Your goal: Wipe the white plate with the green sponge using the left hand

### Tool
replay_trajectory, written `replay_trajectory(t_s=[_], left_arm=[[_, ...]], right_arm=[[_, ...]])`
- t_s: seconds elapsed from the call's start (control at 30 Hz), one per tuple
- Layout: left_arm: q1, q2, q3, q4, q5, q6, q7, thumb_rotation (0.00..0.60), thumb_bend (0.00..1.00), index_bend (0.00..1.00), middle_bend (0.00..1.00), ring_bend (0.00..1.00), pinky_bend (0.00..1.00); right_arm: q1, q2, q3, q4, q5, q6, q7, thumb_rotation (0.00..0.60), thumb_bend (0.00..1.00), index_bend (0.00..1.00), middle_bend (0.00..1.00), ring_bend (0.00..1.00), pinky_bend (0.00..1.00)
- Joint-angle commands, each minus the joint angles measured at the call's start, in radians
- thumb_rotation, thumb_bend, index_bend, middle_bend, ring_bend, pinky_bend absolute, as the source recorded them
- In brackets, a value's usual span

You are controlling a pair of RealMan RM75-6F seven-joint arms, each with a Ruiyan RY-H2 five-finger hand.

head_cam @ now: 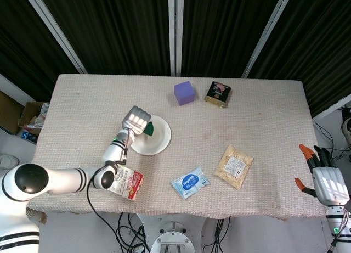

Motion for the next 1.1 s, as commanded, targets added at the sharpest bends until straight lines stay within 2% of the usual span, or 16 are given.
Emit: replay_trajectory(t_s=[0.03,0.23,0.43,0.5,0.57,0.63,0.73,0.87,1.0,1.1], left_arm=[[0.095,0.076,-0.002,-0.064,0.093,0.057,-0.103,0.6,0.41,0.62,0.65,0.58,0.5],[0.221,0.144,0.046,-0.097,0.182,0.075,-0.228,0.6,0.41,0.61,0.63,0.56,0.42],[0.306,0.166,0.075,-0.105,0.257,0.022,-0.341,0.6,0.41,0.58,0.57,0.5,0.34],[0.316,0.162,0.073,-0.095,0.256,0.006,-0.349,0.6,0.39,0.5,0.49,0.42,0.28],[0.323,0.162,0.064,-0.097,0.243,-0.001,-0.351,0.6,0.3,0.32,0.33,0.3,0.2],[0.335,0.164,0.051,-0.108,0.245,0.014,-0.357,0.6,0.21,0.2,0.19,0.2,0.16],[0.363,0.179,0.038,-0.136,0.272,0.079,-0.357,0.6,0.17,0.14,0.1,0.15,0.15],[0.416,0.235,0.023,-0.193,0.322,0.181,-0.38,0.6,0.16,0.14,0.09,0.15,0.14],[0.521,0.325,0.013,-0.24,0.425,0.345,-0.471,0.6,0.16,0.14,0.1,0.15,0.14],[0.61,0.367,0.015,-0.226,0.514,0.47,-0.559,0.6,0.15,0.15,0.12,0.15,0.14]], right_arm=[[-0.001,0.0,-0.001,0.005,-0.004,0.002,0.012,0.6,0.15,0.06,0.14,0.02,0.0],[0.003,0.003,-0.001,0.007,-0.015,0.004,0.019,0.6,0.15,0.06,0.14,0.02,0.0],[0.005,-0.008,-0.004,0.012,-0.017,-0.002,0.019,0.6,0.15,0.06,0.14,0.02,0.0],[0.006,-0.009,-0.005,0.01,-0.021,-0.002,0.017,0.6,0.15,0.06,0.14,0.02,0.0],[0.005,-0.006,-0.005,0.005,-0.027,0.004,0.011,0.6,0.15,0.06,0.14,0.02,0.0],[0.003,-0.001,-0.006,-0.001,-0.031,0.012,0.008,0.6,0.15,0.06,0.14,0.02,0.0],[-0.005,0.008,-0.006,-0.007,-0.031,0.024,0.008,0.6,0.15,0.06,0.14,0.02,0.0],[-0.009,0.014,-0.006,-0.007,-0.032,0.032,0.018,0.6,0.15,0.06,0.14,0.02,0.0],[-0.011,0.024,-0.007,-0.001,-0.034,0.035,0.05,0.6,0.15,0.06,0.14,0.02,0.0],[-0.011,0.031,-0.006,0.004,-0.038,0.036,0.076,0.6,0.15,0.06,0.14,0.02,0.0]])
